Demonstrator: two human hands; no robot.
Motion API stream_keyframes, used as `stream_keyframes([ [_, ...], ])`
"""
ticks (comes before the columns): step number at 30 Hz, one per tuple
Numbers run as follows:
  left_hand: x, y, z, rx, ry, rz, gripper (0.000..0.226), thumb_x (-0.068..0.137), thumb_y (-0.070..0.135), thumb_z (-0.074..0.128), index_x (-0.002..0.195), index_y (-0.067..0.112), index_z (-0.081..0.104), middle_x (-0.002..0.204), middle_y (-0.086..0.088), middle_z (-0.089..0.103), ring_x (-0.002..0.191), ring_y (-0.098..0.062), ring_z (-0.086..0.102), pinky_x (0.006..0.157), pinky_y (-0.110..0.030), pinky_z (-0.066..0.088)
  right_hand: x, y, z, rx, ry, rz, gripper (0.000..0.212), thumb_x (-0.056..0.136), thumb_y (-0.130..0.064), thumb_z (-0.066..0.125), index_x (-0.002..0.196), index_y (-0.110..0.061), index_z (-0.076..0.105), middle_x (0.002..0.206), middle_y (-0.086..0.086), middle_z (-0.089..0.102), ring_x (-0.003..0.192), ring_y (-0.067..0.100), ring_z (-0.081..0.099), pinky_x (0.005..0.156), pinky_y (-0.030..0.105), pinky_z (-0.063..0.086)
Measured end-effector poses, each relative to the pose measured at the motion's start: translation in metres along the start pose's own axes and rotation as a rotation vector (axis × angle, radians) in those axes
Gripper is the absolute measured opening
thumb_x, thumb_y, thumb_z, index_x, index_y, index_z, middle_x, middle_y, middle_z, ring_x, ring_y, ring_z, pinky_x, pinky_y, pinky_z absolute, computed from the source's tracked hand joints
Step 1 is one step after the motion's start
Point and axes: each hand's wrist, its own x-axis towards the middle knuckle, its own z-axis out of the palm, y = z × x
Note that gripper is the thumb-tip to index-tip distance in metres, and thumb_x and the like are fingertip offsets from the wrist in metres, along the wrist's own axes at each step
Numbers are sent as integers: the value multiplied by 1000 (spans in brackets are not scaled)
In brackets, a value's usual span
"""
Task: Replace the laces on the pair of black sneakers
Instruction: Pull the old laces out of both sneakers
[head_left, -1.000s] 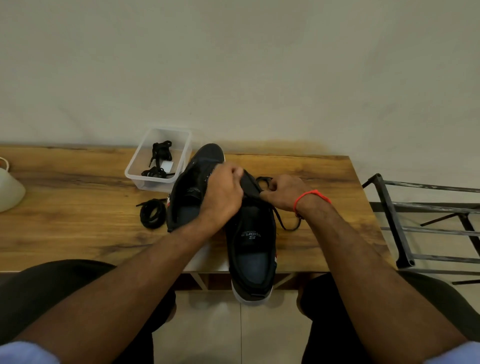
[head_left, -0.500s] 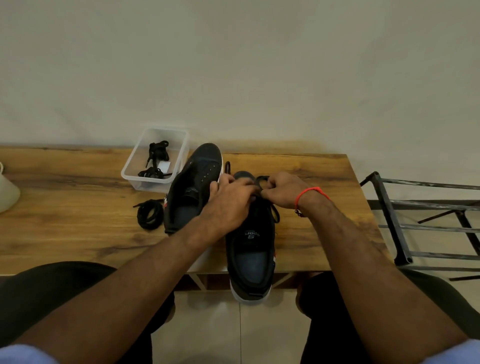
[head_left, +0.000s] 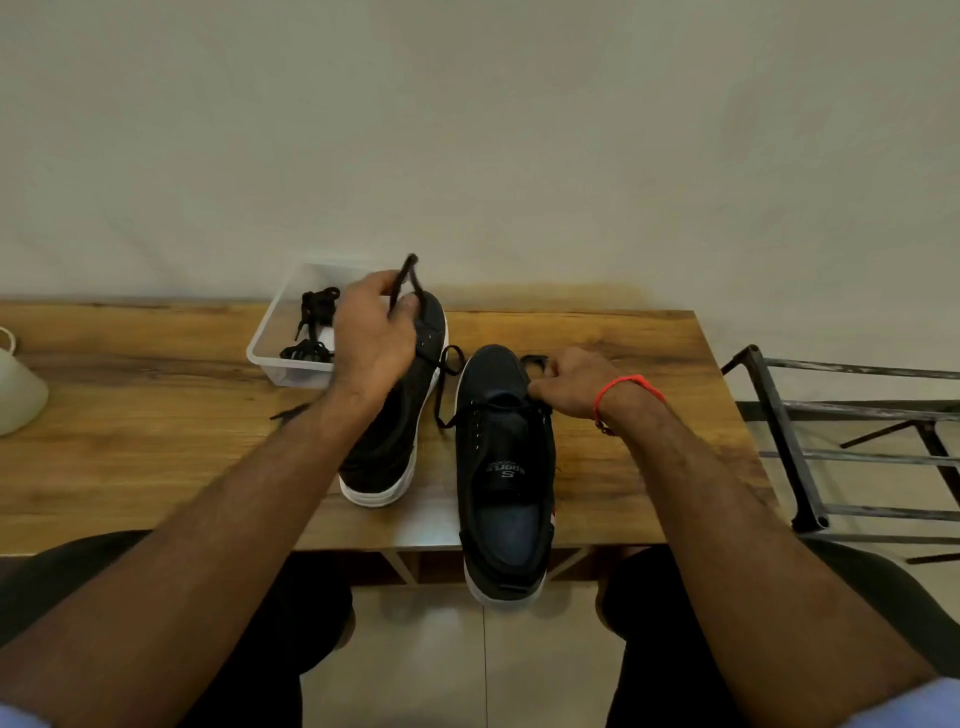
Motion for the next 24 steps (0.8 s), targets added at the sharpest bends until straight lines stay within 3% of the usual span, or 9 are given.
stream_keyframes([
  [2, -11, -5, 10, 187, -177, 181, 44, 101, 9, 56, 145, 13, 52, 139, 0, 52, 128, -11, 47, 106, -15, 32, 0, -1, 0, 9, -11, -2, 24, 94, -24, 59, 75, -14, 47, 74, 3, 46, 66, 18, 42, 58, 31, 36],
  [4, -28, -7, 24, 316, -329, 327, 46, 101, 12, 57, 146, 16, 51, 149, -2, 43, 133, -16, 44, 111, -24, 33, 0, -1, 0, 8, -13, -7, 26, 94, -25, 59, 74, -16, 46, 74, 3, 47, 67, 18, 42, 57, 30, 35],
  [10, -39, -4, 33, 598, -805, 360, 29, 93, 45, 68, 112, 24, 74, 129, 6, 56, 118, -14, 55, 101, -40, 50, 2, 4, -2, -42, -8, -43, 17, 94, -29, 61, 82, -16, 59, 85, 4, 60, 82, 21, 54, 64, 31, 42],
  [12, -36, -4, 28, 620, -725, 403, 21, 92, 45, 68, 104, 29, 73, 120, 9, 62, 109, -13, 59, 95, -45, 53, 2, 5, -2, -45, -4, -104, 15, 96, -34, 60, 90, -21, 61, 93, 1, 63, 90, 20, 57, 69, 31, 43],
  [14, -35, -2, 24, 500, -515, 439, 15, 97, 39, 63, 104, 29, 71, 103, 10, 68, 96, -11, 63, 88, -44, 55, -2, 1, -5, 49, 12, -235, 22, 101, -40, 53, 97, -21, 63, 92, -2, 63, 88, 18, 57, 69, 31, 42],
  [17, -28, 10, 17, 123, -290, 339, 11, 101, 29, 58, 106, 25, 68, 83, 11, 69, 75, 0, 65, 71, -23, 55, -14, -8, -16, 353, 1, -364, 39, 103, -49, 46, 94, -20, 71, 90, 0, 71, 88, 16, 64, 79, 31, 48],
  [19, -20, 18, 10, 0, -213, 281, 7, 101, 28, 60, 101, 25, 66, 72, 7, 67, 65, -3, 63, 60, -18, 48, -17, -9, -24, 484, 45, -438, 38, 101, -47, 52, 85, -20, 73, 74, 1, 68, 75, 18, 65, 82, 38, 53],
  [21, -12, 19, 0, -3, -205, 281, 6, 100, 31, 62, 97, 28, 66, 72, 4, 67, 61, -9, 64, 60, -22, 51, -13, -6, -35, 625, 236, -442, 33, 100, -39, 57, 78, -19, 71, 64, -1, 52, 61, 13, 54, 70, 37, 58],
  [24, -2, 17, -12, 20, -289, 231, 16, 99, 36, 63, 98, 22, 71, 72, 4, 66, 50, -4, 58, 55, -18, 49, -2, 15, -55, 773, 672, -194, 35, 99, -38, 57, 70, -22, 69, 61, -9, 49, 55, 12, 46, 55, 30, 48],
])
